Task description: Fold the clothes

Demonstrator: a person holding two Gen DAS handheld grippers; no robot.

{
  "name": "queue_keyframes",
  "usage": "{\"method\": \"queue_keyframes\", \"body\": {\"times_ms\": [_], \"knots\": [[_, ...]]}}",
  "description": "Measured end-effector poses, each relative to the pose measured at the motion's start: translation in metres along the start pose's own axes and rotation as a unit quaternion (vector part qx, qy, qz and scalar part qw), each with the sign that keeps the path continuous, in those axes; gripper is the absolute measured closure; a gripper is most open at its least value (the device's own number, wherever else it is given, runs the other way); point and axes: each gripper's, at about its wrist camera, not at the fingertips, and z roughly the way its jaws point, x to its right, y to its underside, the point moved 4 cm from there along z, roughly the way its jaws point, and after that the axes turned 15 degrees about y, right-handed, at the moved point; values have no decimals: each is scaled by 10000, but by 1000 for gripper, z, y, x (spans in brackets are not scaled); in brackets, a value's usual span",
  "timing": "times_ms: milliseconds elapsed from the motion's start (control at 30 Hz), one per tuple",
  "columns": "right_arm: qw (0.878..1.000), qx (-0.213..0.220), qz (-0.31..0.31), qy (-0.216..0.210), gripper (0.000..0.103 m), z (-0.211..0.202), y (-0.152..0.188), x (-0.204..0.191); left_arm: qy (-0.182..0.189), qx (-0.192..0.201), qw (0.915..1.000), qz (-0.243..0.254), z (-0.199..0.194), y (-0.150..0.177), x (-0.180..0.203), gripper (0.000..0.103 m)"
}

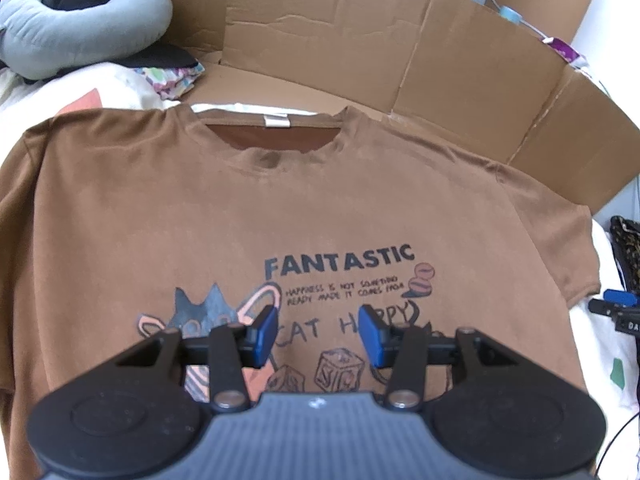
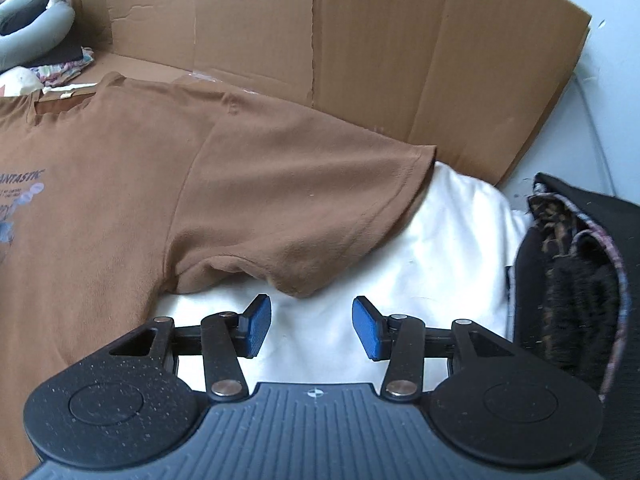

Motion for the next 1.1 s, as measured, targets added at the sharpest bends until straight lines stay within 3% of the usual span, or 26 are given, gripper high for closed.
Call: {"method": "queue_keyframes", "body": {"times_ms": [300, 600, 900, 1100], "knots": [[9981, 220, 215, 525, 51, -1, -15, 6, 8, -4, 10000, -46, 1, 3, -3, 56], [9954, 72, 474, 828, 51, -15, -10, 35, 19, -13, 9999, -105, 1, 5, -5, 56], [9913, -375, 1236, -268, 51, -19, 5, 32, 44, -33, 9999, -124, 4, 8, -6, 56], [9761, -686, 1855, -905, 51, -8, 5, 27, 97, -55, 9999, -23, 11, 6, 1, 56]]}}
